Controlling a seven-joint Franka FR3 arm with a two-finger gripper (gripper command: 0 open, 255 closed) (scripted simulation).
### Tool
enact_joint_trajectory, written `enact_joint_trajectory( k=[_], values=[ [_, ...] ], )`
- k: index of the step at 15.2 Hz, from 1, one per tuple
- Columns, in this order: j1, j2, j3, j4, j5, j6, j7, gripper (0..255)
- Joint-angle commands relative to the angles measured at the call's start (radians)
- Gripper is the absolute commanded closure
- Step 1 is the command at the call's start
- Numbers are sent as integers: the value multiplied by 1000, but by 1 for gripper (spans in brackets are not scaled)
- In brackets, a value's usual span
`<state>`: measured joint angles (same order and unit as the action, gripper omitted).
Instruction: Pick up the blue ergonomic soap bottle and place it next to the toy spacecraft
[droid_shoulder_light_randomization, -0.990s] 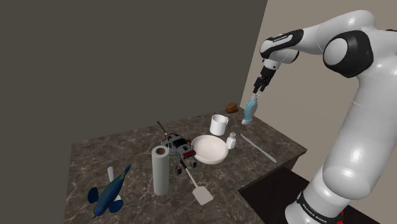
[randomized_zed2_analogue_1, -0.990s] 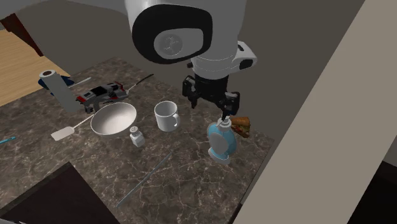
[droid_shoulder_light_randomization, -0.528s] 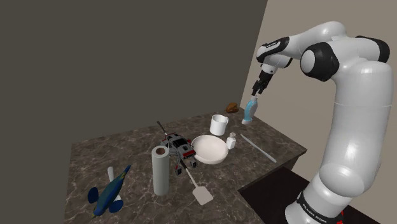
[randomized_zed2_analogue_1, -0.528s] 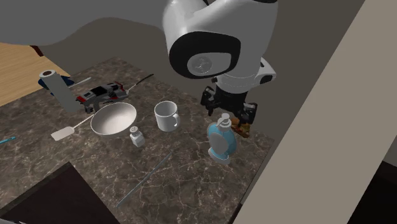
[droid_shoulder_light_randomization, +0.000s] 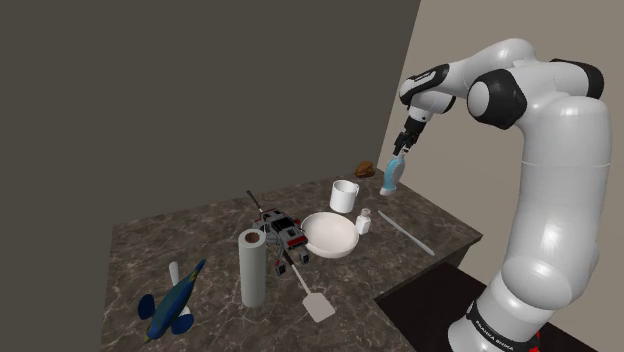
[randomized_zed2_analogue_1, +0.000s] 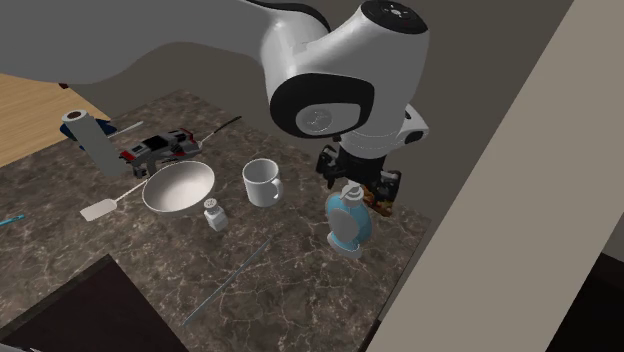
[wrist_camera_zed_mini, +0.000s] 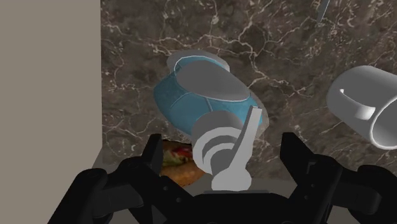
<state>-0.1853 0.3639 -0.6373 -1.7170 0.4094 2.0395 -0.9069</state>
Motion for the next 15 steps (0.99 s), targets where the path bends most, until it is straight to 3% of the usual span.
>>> enact_joint_trajectory(
  k=[1, 4, 5, 15],
  values=[
    [0, 1, 0, 1, 1, 0, 0, 0],
    [0, 1, 0, 1, 0, 0, 0, 0],
    [0, 1, 0, 1, 0, 0, 0, 255],
    [0, -4, -2, 8, -4, -11, 4, 255]
  ],
)
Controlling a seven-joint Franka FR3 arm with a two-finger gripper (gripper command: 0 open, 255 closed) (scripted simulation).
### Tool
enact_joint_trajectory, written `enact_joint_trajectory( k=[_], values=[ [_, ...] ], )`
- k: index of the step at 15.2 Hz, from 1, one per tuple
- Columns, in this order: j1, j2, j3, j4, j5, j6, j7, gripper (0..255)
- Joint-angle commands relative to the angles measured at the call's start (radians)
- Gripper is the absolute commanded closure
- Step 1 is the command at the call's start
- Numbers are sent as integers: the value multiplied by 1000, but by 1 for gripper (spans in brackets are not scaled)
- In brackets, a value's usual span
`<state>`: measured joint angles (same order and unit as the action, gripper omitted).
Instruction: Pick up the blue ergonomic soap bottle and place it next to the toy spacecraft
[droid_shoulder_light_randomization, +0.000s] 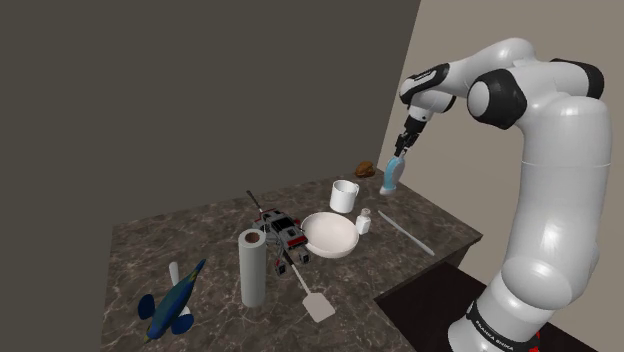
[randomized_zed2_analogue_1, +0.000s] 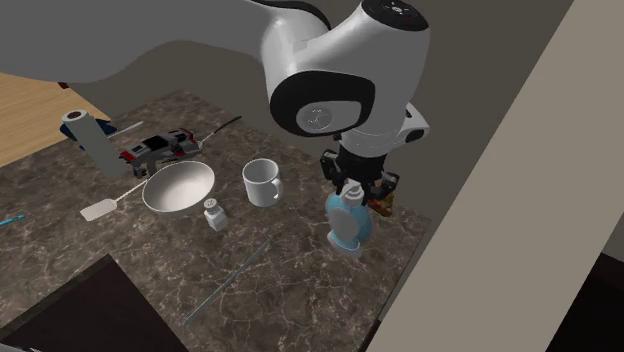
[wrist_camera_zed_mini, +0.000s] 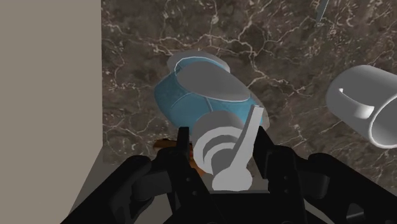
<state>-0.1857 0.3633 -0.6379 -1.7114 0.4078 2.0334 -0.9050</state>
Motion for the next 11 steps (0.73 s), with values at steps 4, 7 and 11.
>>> enact_joint_trajectory(
  k=[4, 7, 11],
  values=[
    [3, -19, -8, 36, -19, -49, 18, 255],
    [3, -30, -12, 63, -29, -83, 29, 255],
    [2, -40, -17, 104, -41, -131, 42, 255]
  ],
)
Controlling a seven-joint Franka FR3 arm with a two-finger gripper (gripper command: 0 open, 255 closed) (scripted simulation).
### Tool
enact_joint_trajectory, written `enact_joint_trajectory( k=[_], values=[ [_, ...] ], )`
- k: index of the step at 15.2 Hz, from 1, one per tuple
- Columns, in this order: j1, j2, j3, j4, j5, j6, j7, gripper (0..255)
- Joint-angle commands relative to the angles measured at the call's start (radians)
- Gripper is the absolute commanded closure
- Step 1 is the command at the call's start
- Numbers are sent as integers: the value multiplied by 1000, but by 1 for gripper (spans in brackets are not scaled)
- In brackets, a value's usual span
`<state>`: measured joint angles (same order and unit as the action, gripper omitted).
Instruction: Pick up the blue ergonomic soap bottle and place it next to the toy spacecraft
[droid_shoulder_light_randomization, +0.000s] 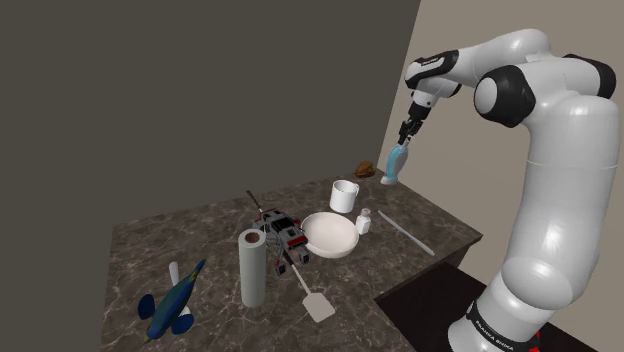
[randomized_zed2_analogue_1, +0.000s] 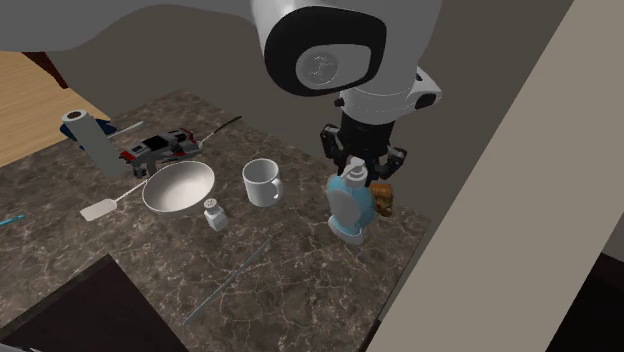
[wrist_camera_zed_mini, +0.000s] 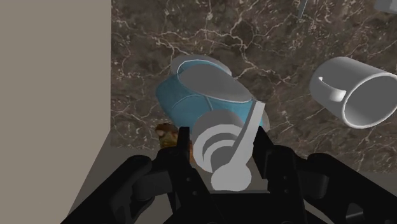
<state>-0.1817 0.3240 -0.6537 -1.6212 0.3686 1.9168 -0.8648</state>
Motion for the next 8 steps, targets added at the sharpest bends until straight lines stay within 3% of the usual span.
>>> enact_joint_trajectory(
  k=[1, 8],
  values=[
    [-3, -2, -2, 25, -4, -26, 5, 255],
    [-11, -9, -8, 111, -15, -115, 25, 255]
  ],
)
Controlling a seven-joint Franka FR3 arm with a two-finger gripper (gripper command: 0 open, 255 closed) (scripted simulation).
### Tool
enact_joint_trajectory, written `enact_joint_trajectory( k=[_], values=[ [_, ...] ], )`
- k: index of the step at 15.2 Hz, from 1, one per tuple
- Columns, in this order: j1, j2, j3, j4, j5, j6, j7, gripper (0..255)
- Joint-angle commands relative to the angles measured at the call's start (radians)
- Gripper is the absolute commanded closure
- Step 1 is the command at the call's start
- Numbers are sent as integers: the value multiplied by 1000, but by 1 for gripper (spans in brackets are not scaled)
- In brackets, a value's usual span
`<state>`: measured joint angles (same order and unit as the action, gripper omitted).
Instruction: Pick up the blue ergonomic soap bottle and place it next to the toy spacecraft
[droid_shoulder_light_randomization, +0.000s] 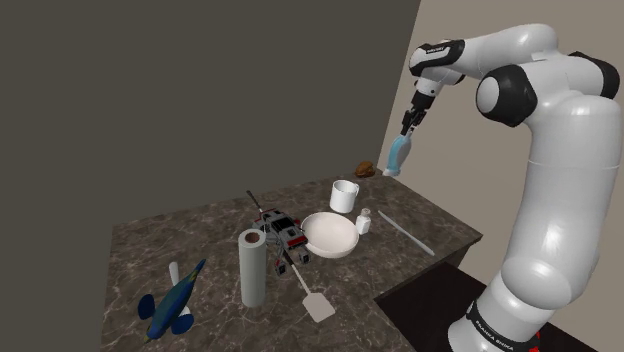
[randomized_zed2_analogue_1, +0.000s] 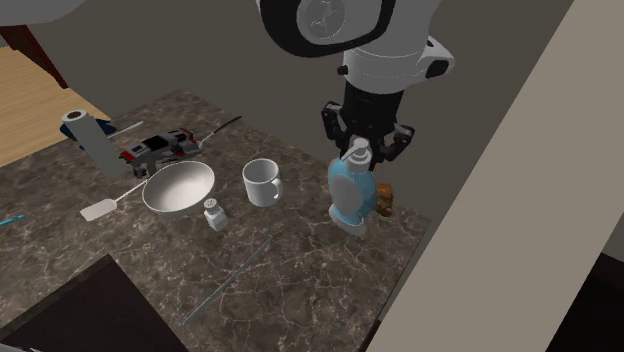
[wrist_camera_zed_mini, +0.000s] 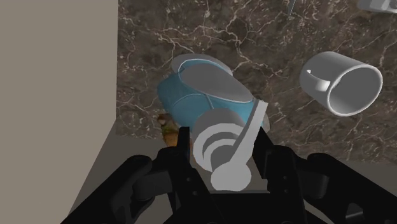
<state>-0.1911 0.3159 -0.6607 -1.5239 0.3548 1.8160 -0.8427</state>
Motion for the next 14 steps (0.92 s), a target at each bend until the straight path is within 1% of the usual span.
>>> enact_joint_trajectory(
  k=[1, 8, 14],
  values=[
    [-3, -1, -2, 27, -2, -27, 5, 255],
    [-21, 9, -4, 134, -1, -124, 20, 255],
    [-47, 30, -5, 245, 11, -215, 31, 255]
  ],
)
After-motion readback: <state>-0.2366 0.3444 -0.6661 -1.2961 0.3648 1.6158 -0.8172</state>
